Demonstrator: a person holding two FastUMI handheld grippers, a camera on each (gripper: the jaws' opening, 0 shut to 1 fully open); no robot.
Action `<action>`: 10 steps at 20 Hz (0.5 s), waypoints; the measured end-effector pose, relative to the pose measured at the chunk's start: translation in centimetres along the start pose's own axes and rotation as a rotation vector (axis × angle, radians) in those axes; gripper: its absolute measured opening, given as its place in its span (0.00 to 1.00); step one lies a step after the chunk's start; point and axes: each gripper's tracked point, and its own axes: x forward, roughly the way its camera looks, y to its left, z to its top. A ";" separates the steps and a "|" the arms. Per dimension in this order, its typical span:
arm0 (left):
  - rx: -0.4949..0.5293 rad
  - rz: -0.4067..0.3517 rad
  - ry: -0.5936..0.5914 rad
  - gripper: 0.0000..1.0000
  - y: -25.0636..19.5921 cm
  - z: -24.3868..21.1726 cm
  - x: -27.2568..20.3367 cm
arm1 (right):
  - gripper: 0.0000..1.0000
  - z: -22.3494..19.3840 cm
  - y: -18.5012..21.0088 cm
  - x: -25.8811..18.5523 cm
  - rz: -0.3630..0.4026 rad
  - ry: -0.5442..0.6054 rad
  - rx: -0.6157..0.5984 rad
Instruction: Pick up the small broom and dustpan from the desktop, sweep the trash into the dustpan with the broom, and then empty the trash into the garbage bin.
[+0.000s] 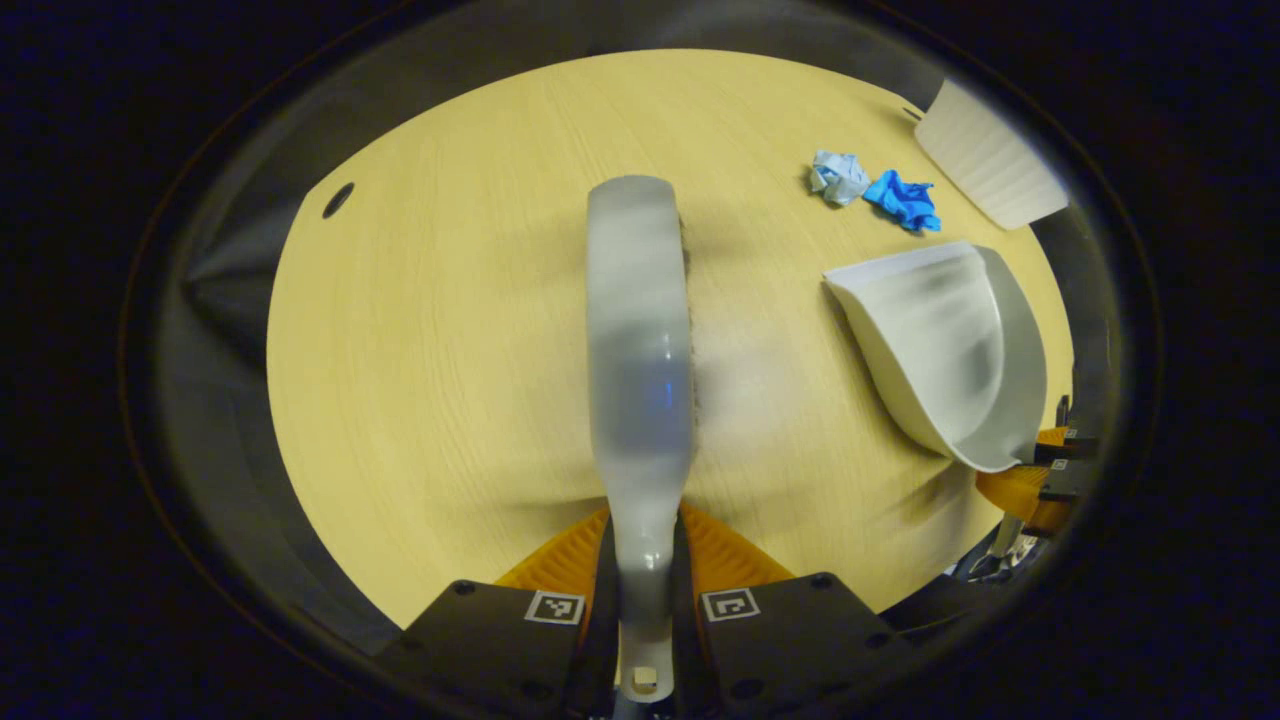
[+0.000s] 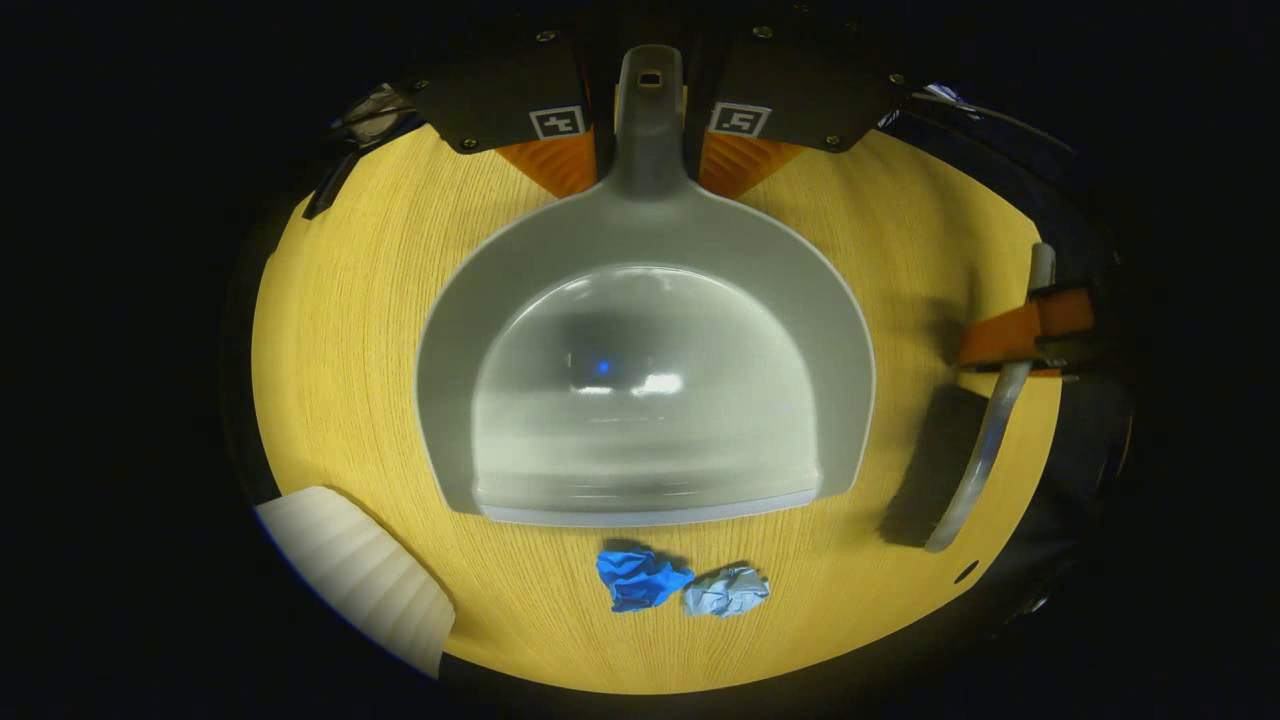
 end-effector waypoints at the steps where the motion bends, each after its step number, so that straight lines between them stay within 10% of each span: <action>1: 0.042 0.013 0.000 0.29 0.4 1.0 0.1 | 0.31 0.1 0.0 0.0 0.000 0.001 -0.001; 10: 0.350 0.039 -0.026 0.29 -0.3 10.4 1.1 | 0.31 -0.1 -0.1 -0.1 0.004 0.009 -0.006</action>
